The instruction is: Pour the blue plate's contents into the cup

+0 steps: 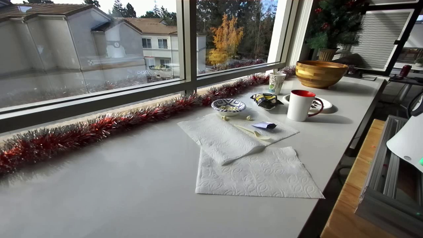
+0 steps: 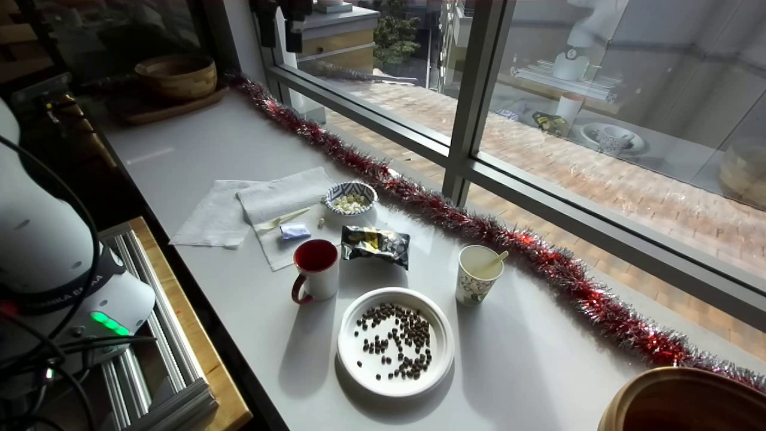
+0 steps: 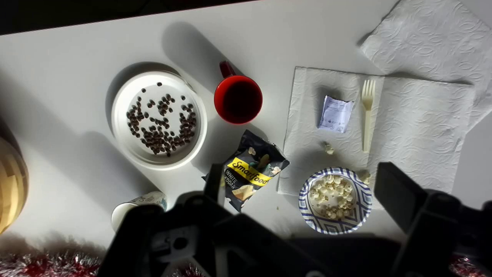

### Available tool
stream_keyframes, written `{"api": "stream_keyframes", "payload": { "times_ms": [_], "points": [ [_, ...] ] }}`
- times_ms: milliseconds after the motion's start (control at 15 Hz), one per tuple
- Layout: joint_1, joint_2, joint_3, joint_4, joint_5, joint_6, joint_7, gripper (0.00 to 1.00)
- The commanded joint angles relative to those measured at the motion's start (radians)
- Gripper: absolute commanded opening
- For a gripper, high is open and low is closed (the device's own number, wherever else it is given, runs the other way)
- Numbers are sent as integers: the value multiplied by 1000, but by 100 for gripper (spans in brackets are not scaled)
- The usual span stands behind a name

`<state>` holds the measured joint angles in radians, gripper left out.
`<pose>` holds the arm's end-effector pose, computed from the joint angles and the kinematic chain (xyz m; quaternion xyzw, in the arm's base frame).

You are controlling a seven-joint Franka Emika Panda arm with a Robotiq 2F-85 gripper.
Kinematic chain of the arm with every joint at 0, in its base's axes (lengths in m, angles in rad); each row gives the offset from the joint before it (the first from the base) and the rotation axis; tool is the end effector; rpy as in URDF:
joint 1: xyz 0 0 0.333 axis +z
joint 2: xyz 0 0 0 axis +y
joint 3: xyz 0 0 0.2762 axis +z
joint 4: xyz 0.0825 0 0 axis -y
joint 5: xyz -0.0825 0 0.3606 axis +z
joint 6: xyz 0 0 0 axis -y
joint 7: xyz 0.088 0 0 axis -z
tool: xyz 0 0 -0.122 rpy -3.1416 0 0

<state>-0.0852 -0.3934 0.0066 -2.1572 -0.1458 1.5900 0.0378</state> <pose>0.4033 -0.0491 0.4974 0.9922 -0.0504 -0.0881 0.0719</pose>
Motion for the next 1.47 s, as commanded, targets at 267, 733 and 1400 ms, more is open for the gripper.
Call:
{"api": "stream_keyframes", "payload": {
  "times_ms": [267, 733, 1400],
  "points": [
    [50, 106, -28, 8, 56, 71, -86, 100],
    [47, 314, -82, -16, 210, 336, -290, 100],
    [-40, 627, -84, 12, 664, 613, -626, 100]
  ]
}}
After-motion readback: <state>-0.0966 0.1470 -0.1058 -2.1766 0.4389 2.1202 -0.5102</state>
